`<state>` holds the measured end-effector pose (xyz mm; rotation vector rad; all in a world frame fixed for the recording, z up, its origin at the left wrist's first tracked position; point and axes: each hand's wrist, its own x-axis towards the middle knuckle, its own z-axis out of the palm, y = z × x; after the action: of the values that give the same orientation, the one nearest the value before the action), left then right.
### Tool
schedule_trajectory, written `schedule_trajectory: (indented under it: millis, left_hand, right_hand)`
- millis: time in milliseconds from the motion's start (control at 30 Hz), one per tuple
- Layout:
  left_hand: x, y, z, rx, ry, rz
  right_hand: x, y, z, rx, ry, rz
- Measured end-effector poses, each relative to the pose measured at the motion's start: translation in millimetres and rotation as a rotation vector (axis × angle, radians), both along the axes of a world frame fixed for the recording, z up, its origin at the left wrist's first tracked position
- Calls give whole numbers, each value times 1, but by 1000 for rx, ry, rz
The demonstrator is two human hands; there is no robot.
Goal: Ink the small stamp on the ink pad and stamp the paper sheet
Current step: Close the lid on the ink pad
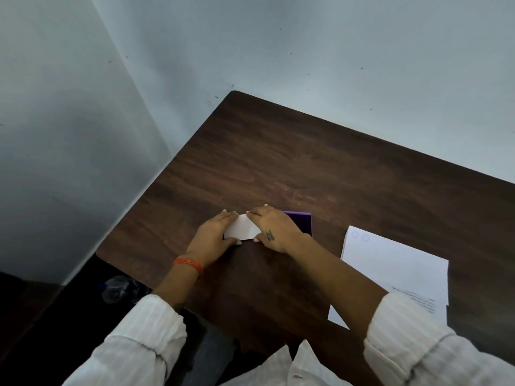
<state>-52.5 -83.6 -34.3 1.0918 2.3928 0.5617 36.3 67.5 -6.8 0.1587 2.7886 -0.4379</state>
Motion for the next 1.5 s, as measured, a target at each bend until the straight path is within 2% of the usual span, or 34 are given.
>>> schedule_trajectory:
  millis: [267,400,633,1500]
  left_hand:
    - [8,44,33,94,94,-123]
    - [22,76,38,35,75,-210]
    - [34,90,28,-41,21,-243]
    - [39,89,16,-110,5,-264]
  right_hand:
    - [32,41,20,-77,172,-167]
    - [54,62,20,-72,139,-261]
    - [70,68,7,-93,51,-352]
    - [74,68,-3,-141,17,-340]
